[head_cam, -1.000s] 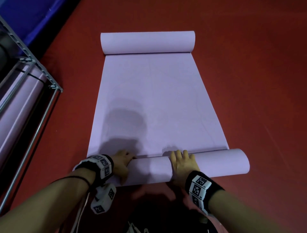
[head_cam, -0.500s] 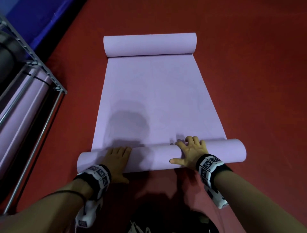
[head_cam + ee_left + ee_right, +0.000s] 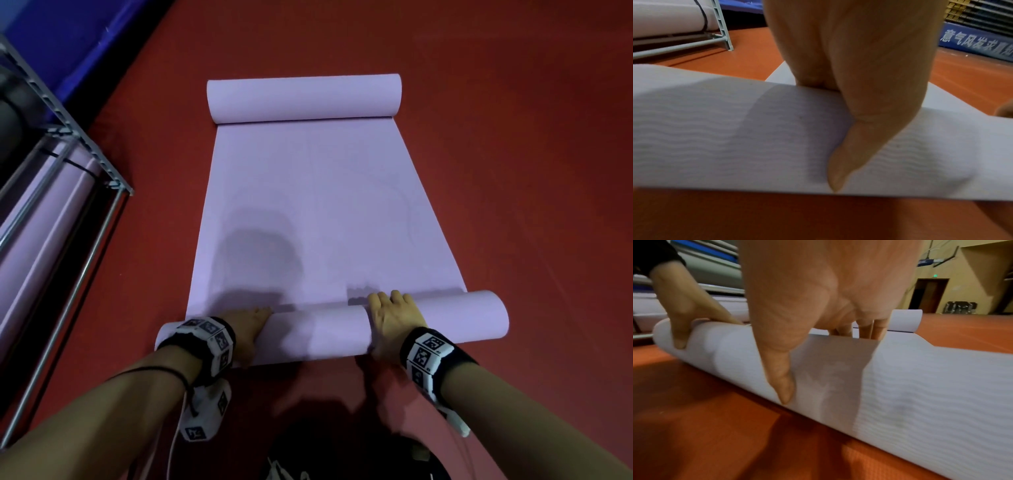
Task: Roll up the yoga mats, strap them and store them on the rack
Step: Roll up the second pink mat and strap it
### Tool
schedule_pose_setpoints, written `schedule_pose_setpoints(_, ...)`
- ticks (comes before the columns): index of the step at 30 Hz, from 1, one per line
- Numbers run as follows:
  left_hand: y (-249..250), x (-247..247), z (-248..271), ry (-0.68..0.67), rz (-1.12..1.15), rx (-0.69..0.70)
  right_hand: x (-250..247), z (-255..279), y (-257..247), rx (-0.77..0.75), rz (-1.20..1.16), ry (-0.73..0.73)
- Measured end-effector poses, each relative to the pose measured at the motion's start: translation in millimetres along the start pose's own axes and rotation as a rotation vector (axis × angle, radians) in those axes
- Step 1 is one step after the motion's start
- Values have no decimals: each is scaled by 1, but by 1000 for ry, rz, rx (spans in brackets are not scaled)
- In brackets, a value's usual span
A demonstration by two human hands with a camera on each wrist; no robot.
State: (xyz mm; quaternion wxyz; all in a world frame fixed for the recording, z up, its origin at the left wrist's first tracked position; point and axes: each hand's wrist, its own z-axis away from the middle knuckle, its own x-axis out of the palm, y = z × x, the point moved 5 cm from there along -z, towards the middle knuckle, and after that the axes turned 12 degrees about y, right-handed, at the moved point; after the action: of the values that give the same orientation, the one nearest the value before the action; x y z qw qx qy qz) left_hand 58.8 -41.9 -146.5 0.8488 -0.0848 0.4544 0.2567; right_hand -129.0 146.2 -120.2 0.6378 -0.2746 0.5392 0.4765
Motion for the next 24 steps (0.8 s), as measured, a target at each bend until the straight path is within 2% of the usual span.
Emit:
schedule_pose_setpoints(3,6,6,4,-155,210,47,5,14,-1,-38,24,-59)
schedule_pose_setpoints(6,11,15,8,-225,220,46,11,24,-7,-41,40,-97)
schedule_pose_setpoints(8,11,18,6,-195,144,18,13,30,-15,5,44,-91)
schedule_pose_setpoints(12,11,15,6,-143,-41,56,9,33,-21,32,-35,7)
schedule_pose_setpoints(16,-9,-11,3,11,50,35,6,12,-3,40,-241,33)
schedule_pose_setpoints(19,-19,-26,6,117,236,21,2,-5,8,11,-407,7)
schedule_pose_setpoints(21,-22,-29,8,156,341,28,4,-9,12,-4,-360,-19)
schedule_pose_setpoints(24,-25,-30,6,151,324,52,5,-9,16,-4,-107,-20)
